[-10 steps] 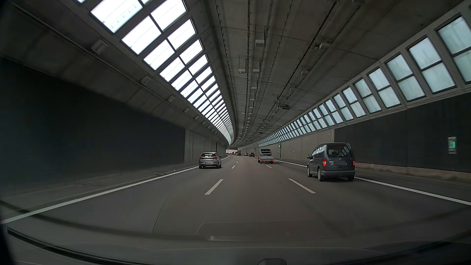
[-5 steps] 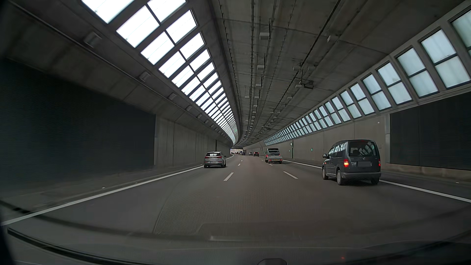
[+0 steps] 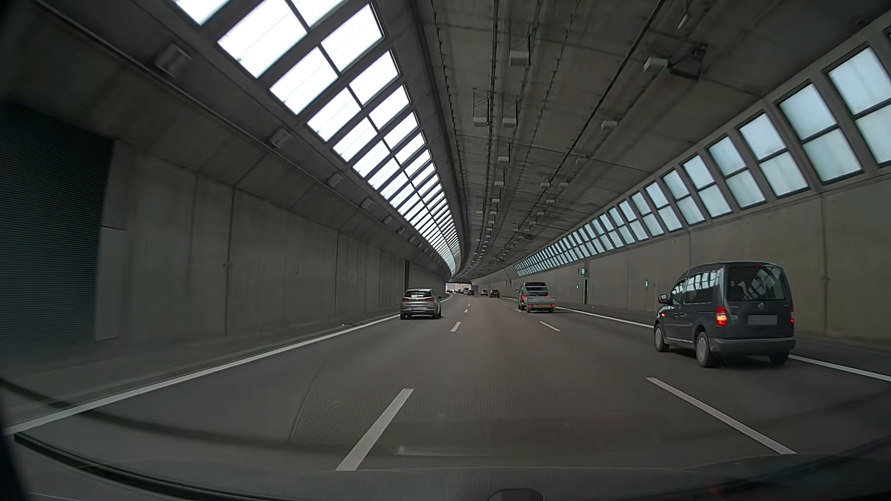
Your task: Follow the waypoints while adhering to traffic rules and regulations
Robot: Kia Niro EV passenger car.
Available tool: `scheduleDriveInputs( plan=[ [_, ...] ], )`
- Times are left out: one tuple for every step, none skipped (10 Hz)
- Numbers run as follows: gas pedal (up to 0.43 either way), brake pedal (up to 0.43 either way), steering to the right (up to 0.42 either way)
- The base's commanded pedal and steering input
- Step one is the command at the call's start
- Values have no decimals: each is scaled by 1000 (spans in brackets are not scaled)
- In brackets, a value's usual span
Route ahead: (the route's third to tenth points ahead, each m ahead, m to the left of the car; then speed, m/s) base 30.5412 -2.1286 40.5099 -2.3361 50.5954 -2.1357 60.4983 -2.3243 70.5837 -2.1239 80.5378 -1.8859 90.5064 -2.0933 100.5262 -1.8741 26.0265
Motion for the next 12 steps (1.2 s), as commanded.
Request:
scheduleDriveInputs(
  plan=[
    [209,0,-11],
    [209,0,-12],
    [220,0,-11],
    [220,0,-10],
    [220,0,-8],
    [197,0,-5],
    [197,0,-2],
    [197,0,0],
    [197,0,0],
    [220,0,0],
    [240,0,1],
    [240,0,1]
  ],
)
